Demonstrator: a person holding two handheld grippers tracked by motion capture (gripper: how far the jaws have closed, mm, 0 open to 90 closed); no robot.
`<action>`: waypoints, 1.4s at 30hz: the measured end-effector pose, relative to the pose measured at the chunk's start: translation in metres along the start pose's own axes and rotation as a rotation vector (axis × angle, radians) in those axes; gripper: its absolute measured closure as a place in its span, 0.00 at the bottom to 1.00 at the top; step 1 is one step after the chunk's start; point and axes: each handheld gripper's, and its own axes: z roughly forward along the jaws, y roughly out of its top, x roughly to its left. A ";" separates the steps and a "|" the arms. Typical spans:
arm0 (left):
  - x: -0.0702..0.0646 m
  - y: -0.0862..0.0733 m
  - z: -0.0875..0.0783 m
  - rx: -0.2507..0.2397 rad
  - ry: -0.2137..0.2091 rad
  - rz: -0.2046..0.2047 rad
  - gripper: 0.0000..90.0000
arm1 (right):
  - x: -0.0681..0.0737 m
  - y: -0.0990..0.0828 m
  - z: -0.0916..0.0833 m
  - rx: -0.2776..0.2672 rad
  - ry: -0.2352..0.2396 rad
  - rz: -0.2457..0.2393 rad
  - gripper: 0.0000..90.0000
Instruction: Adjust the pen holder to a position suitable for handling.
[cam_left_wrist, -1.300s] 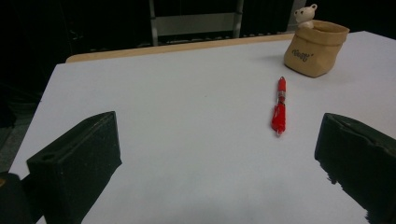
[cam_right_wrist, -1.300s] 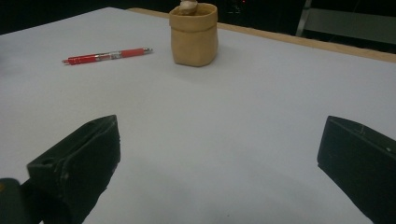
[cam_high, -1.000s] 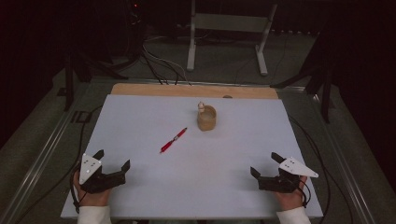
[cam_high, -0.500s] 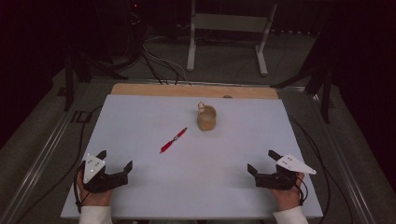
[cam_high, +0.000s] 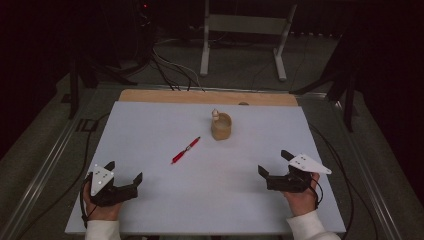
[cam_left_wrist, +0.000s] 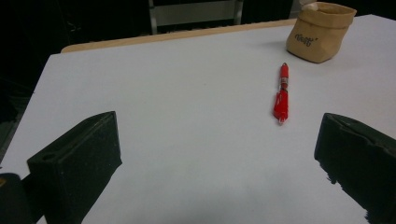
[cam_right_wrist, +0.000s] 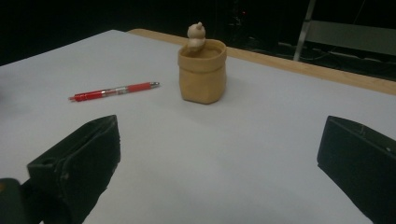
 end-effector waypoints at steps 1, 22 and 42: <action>0.000 0.000 0.000 -0.001 0.000 0.000 0.01 | 0.000 0.002 0.002 0.004 -0.003 0.006 0.00; 0.002 -0.002 0.002 0.002 0.002 -0.009 0.01 | 0.001 0.048 0.054 0.041 0.010 0.035 0.00; 0.003 -0.002 0.003 0.006 0.000 -0.009 0.01 | -0.003 0.085 0.112 0.082 -0.016 0.050 0.00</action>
